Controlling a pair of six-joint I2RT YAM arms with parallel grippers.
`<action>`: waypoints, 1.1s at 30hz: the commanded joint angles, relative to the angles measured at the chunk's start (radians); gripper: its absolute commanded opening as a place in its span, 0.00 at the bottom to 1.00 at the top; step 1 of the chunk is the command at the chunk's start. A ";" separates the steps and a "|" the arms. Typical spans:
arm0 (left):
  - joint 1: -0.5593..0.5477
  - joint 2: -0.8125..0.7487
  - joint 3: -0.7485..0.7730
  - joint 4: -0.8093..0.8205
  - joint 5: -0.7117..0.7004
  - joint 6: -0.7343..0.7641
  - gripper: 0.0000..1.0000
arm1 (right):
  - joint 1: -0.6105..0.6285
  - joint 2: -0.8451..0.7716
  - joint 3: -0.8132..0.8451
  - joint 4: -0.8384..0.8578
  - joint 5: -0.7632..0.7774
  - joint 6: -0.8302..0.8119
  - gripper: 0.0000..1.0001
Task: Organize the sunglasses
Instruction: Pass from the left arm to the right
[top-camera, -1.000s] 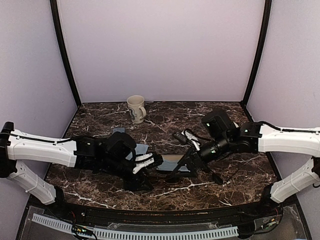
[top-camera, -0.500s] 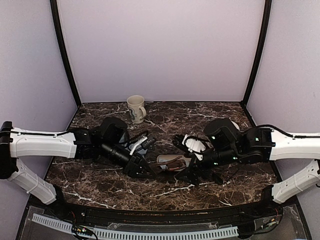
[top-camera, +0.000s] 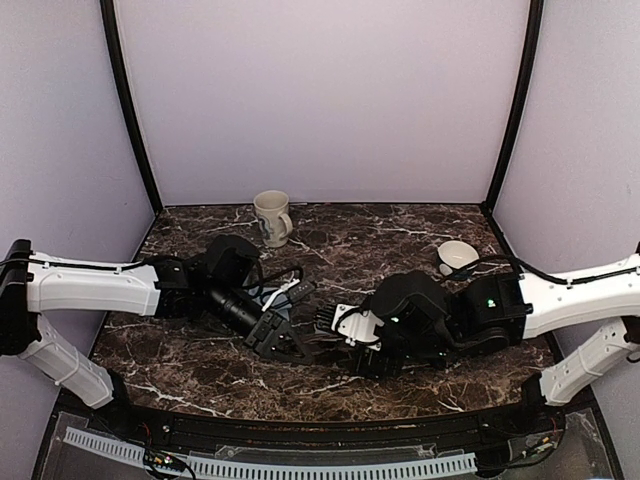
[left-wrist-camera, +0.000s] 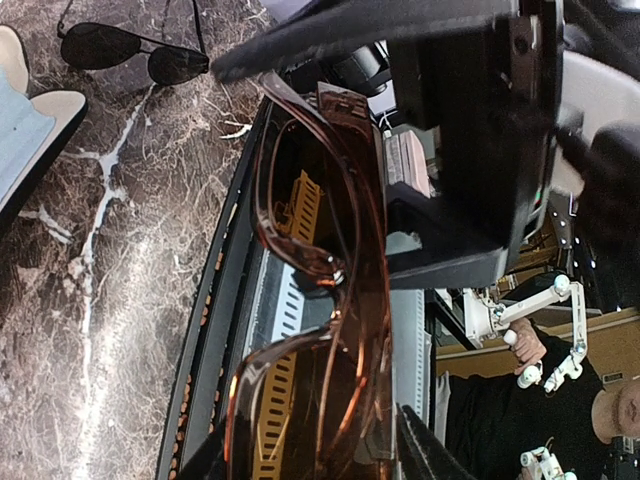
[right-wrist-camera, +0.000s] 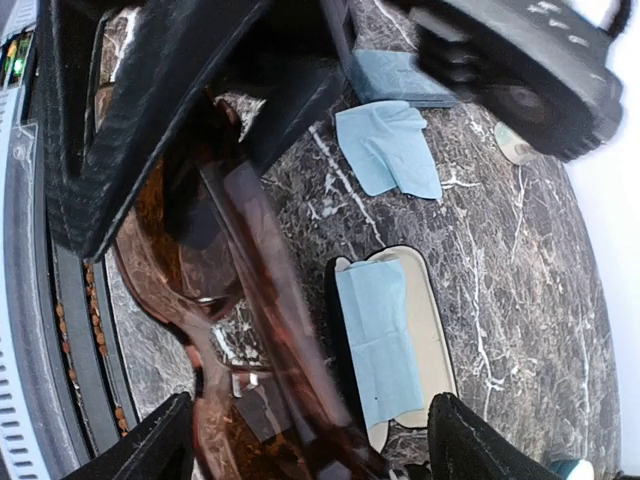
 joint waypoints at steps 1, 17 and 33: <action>0.003 0.005 0.033 -0.020 0.046 -0.004 0.27 | 0.043 0.023 0.038 0.003 0.104 -0.047 0.73; 0.002 0.055 0.031 -0.029 0.070 -0.007 0.26 | 0.113 0.037 0.054 -0.029 0.185 -0.050 0.52; 0.002 0.059 0.017 0.007 0.089 -0.028 0.25 | 0.116 0.066 0.057 -0.037 0.201 -0.064 0.39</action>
